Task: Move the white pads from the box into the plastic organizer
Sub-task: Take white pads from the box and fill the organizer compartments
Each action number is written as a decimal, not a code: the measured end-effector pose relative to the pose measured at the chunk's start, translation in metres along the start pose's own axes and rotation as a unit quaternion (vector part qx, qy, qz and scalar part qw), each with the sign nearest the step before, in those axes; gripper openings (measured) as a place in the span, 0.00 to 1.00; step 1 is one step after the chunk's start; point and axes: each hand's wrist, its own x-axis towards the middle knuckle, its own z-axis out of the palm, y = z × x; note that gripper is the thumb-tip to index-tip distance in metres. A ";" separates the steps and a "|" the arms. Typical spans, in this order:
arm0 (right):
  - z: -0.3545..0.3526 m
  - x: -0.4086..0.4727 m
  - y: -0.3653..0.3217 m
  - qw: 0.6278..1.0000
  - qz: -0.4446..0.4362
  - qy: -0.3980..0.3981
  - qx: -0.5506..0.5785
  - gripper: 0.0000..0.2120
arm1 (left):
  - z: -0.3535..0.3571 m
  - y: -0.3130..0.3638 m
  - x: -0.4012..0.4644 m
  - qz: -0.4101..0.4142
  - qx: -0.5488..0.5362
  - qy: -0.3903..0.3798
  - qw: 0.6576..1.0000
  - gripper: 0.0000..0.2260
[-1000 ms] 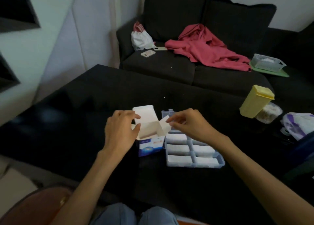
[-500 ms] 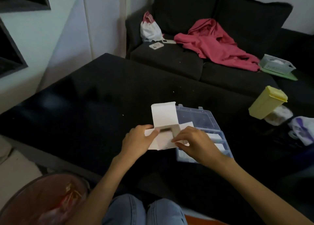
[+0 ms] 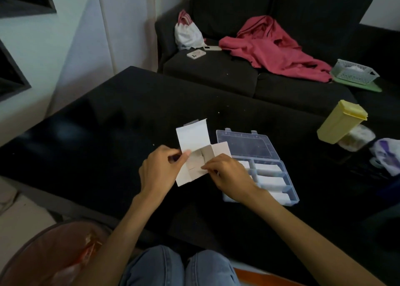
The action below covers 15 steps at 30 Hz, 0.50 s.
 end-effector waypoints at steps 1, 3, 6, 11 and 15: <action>0.001 0.001 -0.001 1.000 0.007 -0.010 -0.002 0.13 | 0.000 0.001 0.004 0.001 0.004 0.004 1.000 0.18; 0.002 0.004 -0.003 1.000 0.017 -0.011 -0.005 0.13 | -0.001 0.004 0.013 -0.002 0.002 0.003 1.000 0.16; 0.003 0.014 -0.011 0.999 0.039 0.002 -0.010 0.14 | -0.007 0.006 0.024 -0.018 -0.023 -0.017 0.999 0.17; 0.010 0.037 -0.023 0.995 0.087 -0.055 0.009 0.14 | -0.015 0.005 0.038 -0.041 -0.031 -0.072 0.996 0.18; 0.008 0.054 -0.021 0.985 0.049 -0.162 0.010 0.24 | -0.018 0.002 0.047 -0.044 -0.028 -0.106 0.993 0.20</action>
